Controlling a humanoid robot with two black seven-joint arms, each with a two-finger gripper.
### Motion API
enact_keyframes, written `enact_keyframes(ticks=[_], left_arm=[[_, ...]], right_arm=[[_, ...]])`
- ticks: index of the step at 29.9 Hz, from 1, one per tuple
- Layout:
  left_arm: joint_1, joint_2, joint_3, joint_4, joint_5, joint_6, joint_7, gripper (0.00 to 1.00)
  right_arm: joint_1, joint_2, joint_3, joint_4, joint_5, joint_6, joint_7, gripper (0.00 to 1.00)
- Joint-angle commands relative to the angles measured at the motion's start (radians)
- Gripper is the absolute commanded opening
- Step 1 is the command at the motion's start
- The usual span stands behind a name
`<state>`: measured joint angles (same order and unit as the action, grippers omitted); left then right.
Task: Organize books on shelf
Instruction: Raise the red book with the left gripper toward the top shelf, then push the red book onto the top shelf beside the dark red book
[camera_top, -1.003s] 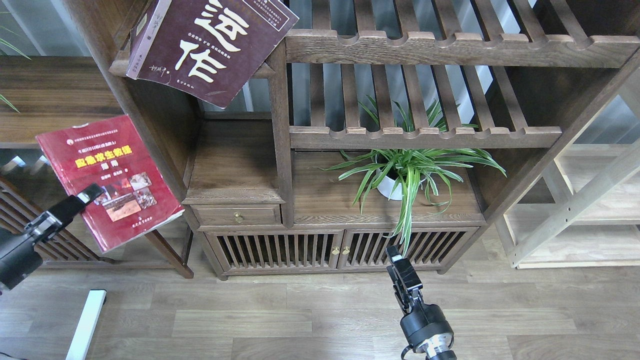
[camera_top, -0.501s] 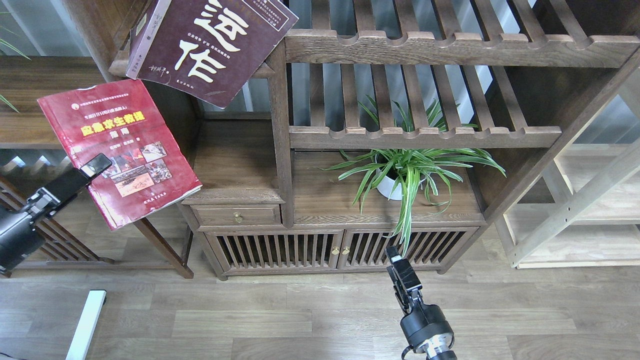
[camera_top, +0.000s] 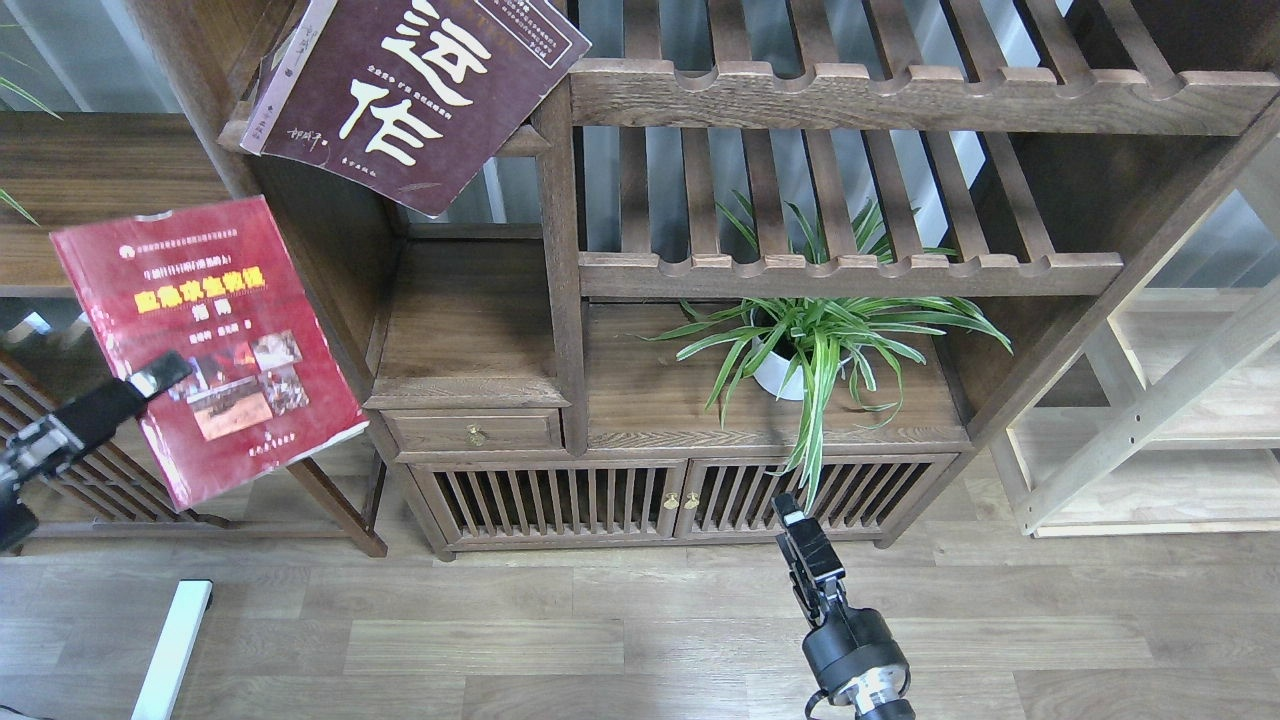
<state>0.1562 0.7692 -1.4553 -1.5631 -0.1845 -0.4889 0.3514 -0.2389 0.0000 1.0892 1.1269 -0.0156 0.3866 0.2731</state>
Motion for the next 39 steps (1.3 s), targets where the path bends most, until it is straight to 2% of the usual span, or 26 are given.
enact_keyframes(ticks=[1,11,15,21,31,35,39], left_arm=[[0.014,0.001,-0.008,-0.002,0.0,0.0,0.0,0.01],[0.033,-0.004,-0.114,-0.048,-0.003,0.0,-0.009,0.01],[0.014,-0.008,-0.172,-0.048,-0.021,0.0,-0.009,0.01],[-0.067,0.007,-0.188,-0.04,-0.03,0.0,0.001,0.01],[-0.216,0.07,-0.172,-0.048,-0.029,0.0,0.08,0.0],[-0.263,0.102,-0.172,-0.045,-0.029,0.0,0.086,0.01],[-0.363,0.122,-0.175,-0.043,-0.029,0.0,0.107,0.01]], right_arm=[[0.01,0.0,0.0,-0.01,0.0,0.0,0.0,0.79],[0.021,0.0,0.0,-0.03,0.0,0.0,0.0,0.79],[0.026,0.0,0.0,-0.032,-0.001,-0.002,0.0,0.79],[0.033,0.0,-0.002,-0.039,-0.001,-0.002,0.0,0.79],[0.035,0.0,-0.003,-0.039,-0.001,0.0,0.0,0.79],[0.035,0.0,-0.005,-0.039,-0.001,0.0,0.0,0.79],[0.038,0.0,-0.009,-0.039,-0.003,0.0,0.0,0.79]])
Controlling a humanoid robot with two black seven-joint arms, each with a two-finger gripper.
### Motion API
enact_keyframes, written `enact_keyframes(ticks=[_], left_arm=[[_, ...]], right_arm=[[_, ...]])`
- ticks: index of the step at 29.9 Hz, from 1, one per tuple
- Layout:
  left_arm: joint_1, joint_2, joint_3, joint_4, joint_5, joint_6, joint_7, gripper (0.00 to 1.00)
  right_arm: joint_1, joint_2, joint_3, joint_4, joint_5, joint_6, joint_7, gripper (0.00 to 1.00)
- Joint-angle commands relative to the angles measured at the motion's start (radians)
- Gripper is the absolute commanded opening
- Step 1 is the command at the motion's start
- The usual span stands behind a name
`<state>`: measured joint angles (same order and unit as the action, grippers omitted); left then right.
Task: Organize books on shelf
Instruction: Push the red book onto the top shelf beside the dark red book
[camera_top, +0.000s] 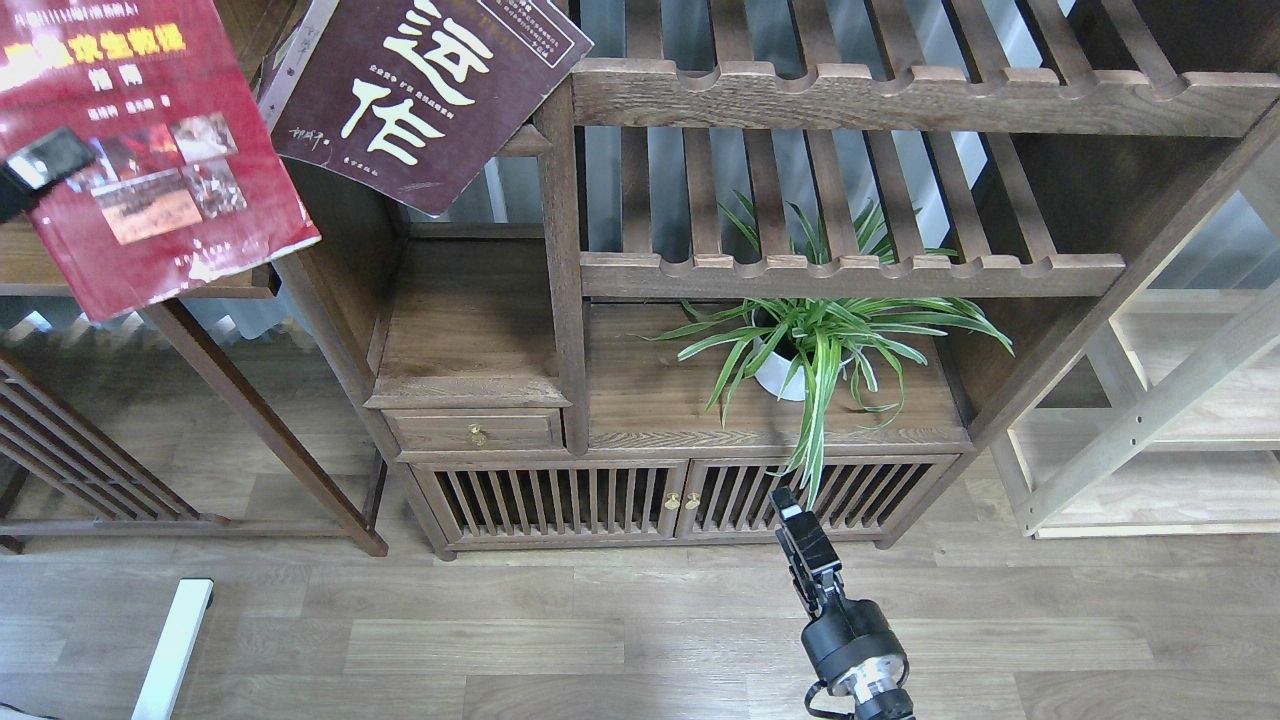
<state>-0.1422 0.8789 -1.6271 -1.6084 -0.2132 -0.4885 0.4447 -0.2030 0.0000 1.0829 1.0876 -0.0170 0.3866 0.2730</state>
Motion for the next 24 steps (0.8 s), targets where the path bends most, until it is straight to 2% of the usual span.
enact_keyframes(ticks=[1,5,7,15,19,24], left_arm=[[-0.086,0.015,-0.004,0.002,0.0,0.0,0.016,0.01],[-0.177,0.052,0.006,0.004,0.0,0.0,0.02,0.01],[-0.223,0.058,0.018,0.008,0.001,0.0,0.043,0.01],[-0.378,0.06,0.021,0.013,0.058,0.0,0.044,0.01],[-0.393,0.048,0.021,0.016,0.089,0.0,0.044,0.02],[-0.393,0.046,0.055,0.016,0.089,0.08,0.044,0.03]], right_arm=[[0.002,0.0,-0.003,0.0,-0.001,0.0,0.0,0.79],[0.002,0.0,-0.005,0.0,-0.005,0.0,0.0,0.79],[0.002,0.0,-0.005,0.0,-0.005,0.0,0.0,0.79],[0.007,0.0,-0.006,0.0,-0.005,0.0,0.0,0.79],[0.014,0.0,-0.008,0.0,-0.005,0.0,-0.002,0.79],[0.025,0.0,-0.011,0.0,-0.005,0.0,-0.002,0.79]])
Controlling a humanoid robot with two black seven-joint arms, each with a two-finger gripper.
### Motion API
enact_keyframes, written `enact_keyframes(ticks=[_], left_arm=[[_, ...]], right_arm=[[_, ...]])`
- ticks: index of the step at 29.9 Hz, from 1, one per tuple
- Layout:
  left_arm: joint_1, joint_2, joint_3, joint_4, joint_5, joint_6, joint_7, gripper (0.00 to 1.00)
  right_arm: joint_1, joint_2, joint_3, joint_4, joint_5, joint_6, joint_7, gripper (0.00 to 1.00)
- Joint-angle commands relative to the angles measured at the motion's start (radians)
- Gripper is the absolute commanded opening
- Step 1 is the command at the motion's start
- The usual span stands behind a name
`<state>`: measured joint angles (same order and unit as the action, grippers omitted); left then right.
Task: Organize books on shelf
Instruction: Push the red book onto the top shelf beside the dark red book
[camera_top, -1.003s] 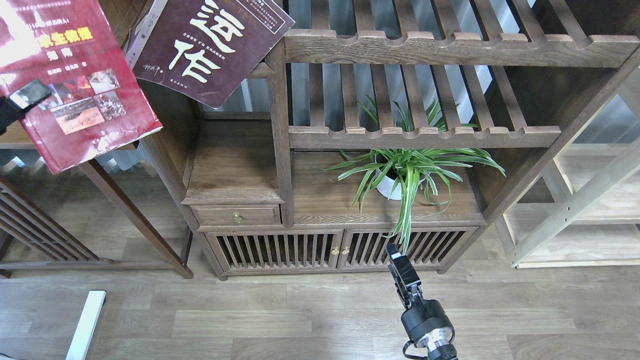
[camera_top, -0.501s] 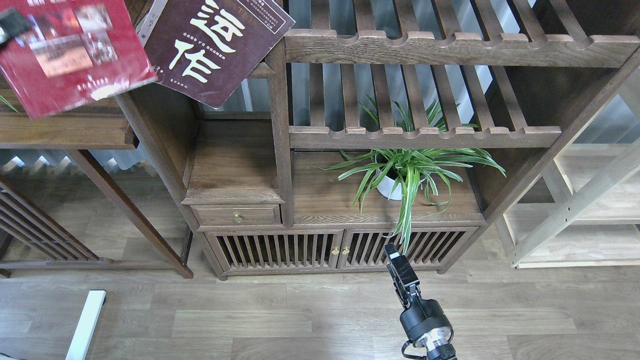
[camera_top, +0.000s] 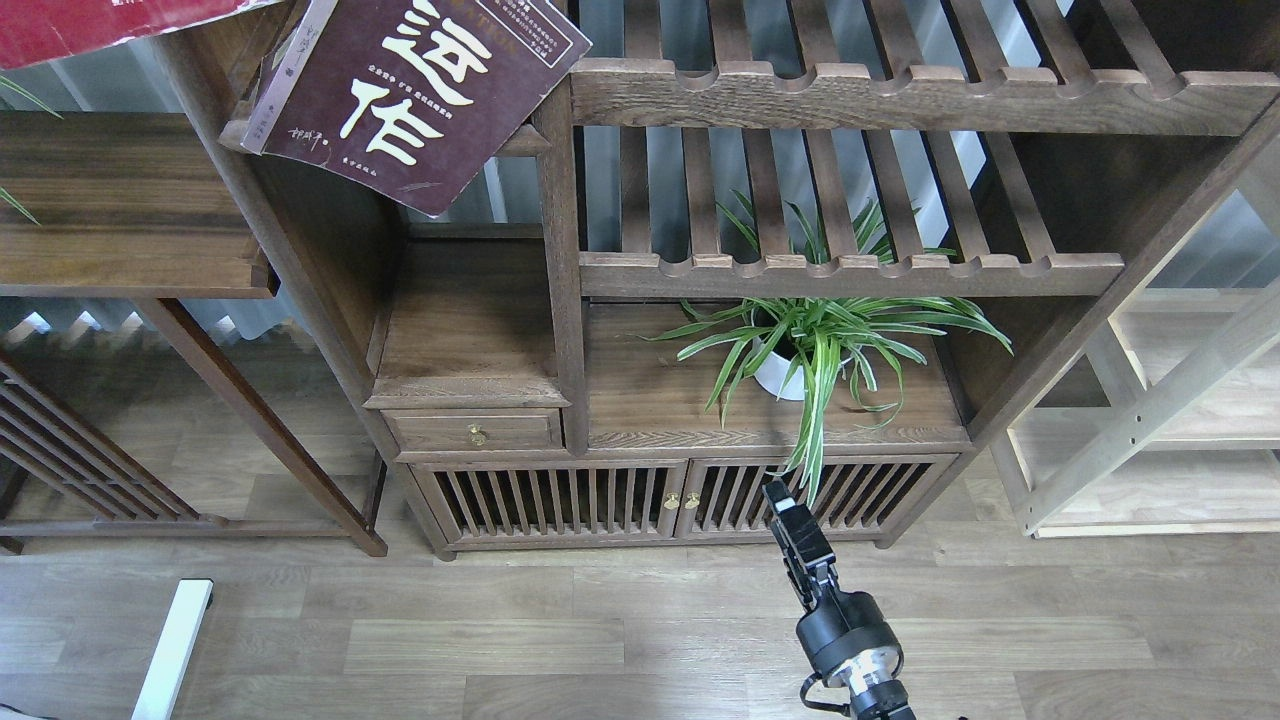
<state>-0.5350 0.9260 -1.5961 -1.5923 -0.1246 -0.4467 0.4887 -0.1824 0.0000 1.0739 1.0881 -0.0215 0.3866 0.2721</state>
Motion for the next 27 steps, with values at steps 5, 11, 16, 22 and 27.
enact_keyframes(ticks=[5,11,16,22,27], left_arm=[[-0.003,-0.013,0.047,-0.001,0.005,0.135,0.0,0.02],[-0.072,-0.015,0.088,-0.003,0.056,0.236,0.0,0.03],[-0.137,-0.013,0.165,-0.006,0.1,0.298,0.0,0.03],[-0.31,-0.018,0.31,0.006,0.177,0.379,0.0,0.03],[-0.443,-0.016,0.453,0.067,0.187,0.388,0.0,0.02]], right_arm=[[0.012,0.0,-0.005,0.0,0.0,0.0,-0.001,0.79],[0.026,0.0,-0.022,0.0,0.002,0.0,-0.004,0.79],[0.037,0.0,-0.034,0.0,0.003,0.001,-0.005,0.8],[0.037,0.0,-0.035,0.0,0.005,0.011,-0.005,0.81],[0.024,0.0,-0.043,0.0,0.008,0.061,-0.005,0.81]])
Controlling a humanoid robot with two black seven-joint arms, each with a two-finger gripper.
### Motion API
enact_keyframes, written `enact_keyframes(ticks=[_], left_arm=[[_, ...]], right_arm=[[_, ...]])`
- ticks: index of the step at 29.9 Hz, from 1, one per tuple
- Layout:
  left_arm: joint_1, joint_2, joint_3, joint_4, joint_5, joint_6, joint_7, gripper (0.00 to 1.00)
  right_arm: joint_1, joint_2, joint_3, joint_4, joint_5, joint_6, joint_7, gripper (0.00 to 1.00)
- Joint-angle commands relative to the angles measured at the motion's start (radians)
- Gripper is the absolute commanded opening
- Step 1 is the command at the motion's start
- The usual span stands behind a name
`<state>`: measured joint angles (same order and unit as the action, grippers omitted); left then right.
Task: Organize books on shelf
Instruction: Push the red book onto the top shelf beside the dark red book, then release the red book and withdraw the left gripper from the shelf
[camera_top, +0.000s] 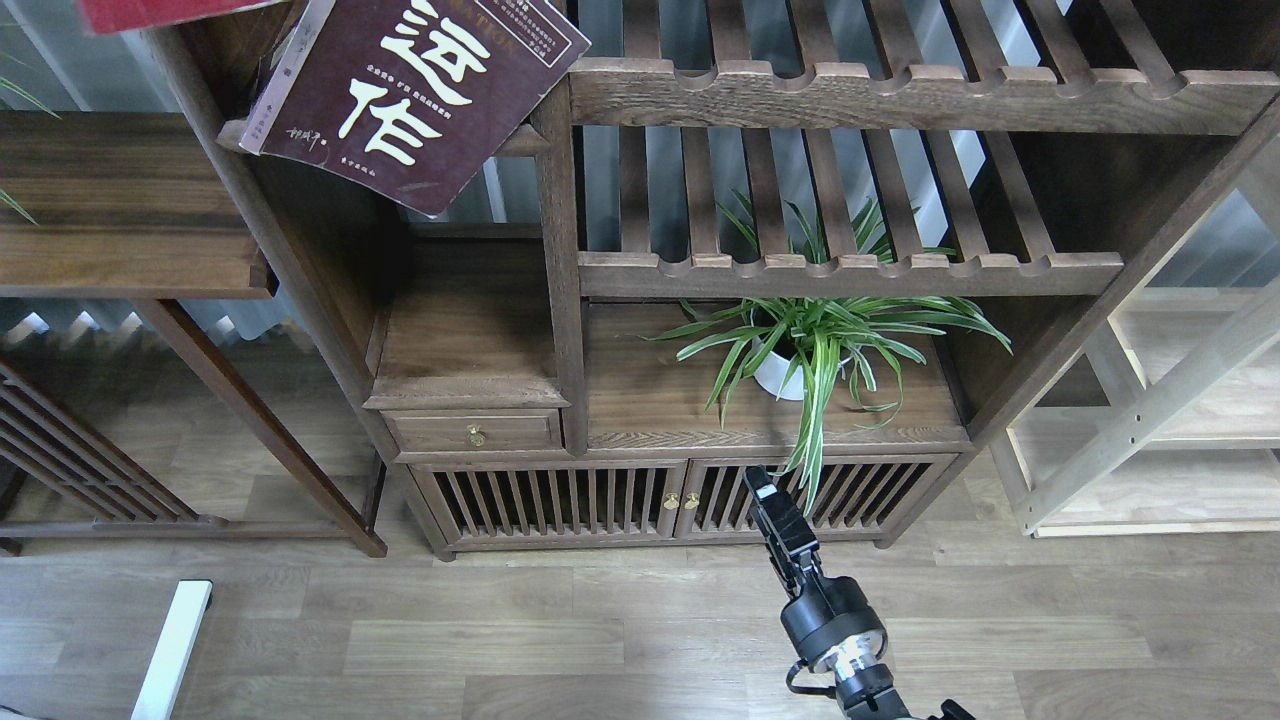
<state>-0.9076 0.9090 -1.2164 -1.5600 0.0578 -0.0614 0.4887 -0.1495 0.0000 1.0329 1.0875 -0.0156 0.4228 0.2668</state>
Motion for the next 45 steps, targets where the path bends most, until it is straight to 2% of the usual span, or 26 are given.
enact_keyframes(ticks=[1,5,14,23,31,40,45], left_arm=[[-0.091,0.001,0.101,0.052,0.007,0.002,0.0,0.03],[-0.164,0.001,0.176,0.106,0.011,0.003,0.0,0.02],[-0.303,-0.024,0.328,0.219,0.019,0.0,0.0,0.02],[-0.487,-0.215,0.469,0.425,0.088,-0.009,0.0,0.03],[-0.536,-0.335,0.521,0.521,0.134,-0.008,0.0,0.03],[-0.527,-0.308,0.508,0.525,0.146,-0.015,0.0,0.04],[-0.516,-0.286,0.508,0.541,0.146,-0.015,0.0,0.12]], right_arm=[[-0.012,0.0,-0.001,0.0,0.003,0.034,0.0,0.81],[-0.024,0.0,-0.001,0.0,0.005,0.066,0.0,0.81],[-0.031,0.0,-0.001,0.002,0.006,0.066,0.002,0.81],[-0.042,0.0,-0.001,0.003,0.006,0.066,0.006,0.81],[-0.056,0.0,0.006,0.003,0.006,0.066,0.006,0.81],[-0.055,0.0,0.009,0.002,0.008,0.066,0.003,0.81],[-0.054,0.0,0.006,0.002,0.008,0.066,0.003,0.81]])
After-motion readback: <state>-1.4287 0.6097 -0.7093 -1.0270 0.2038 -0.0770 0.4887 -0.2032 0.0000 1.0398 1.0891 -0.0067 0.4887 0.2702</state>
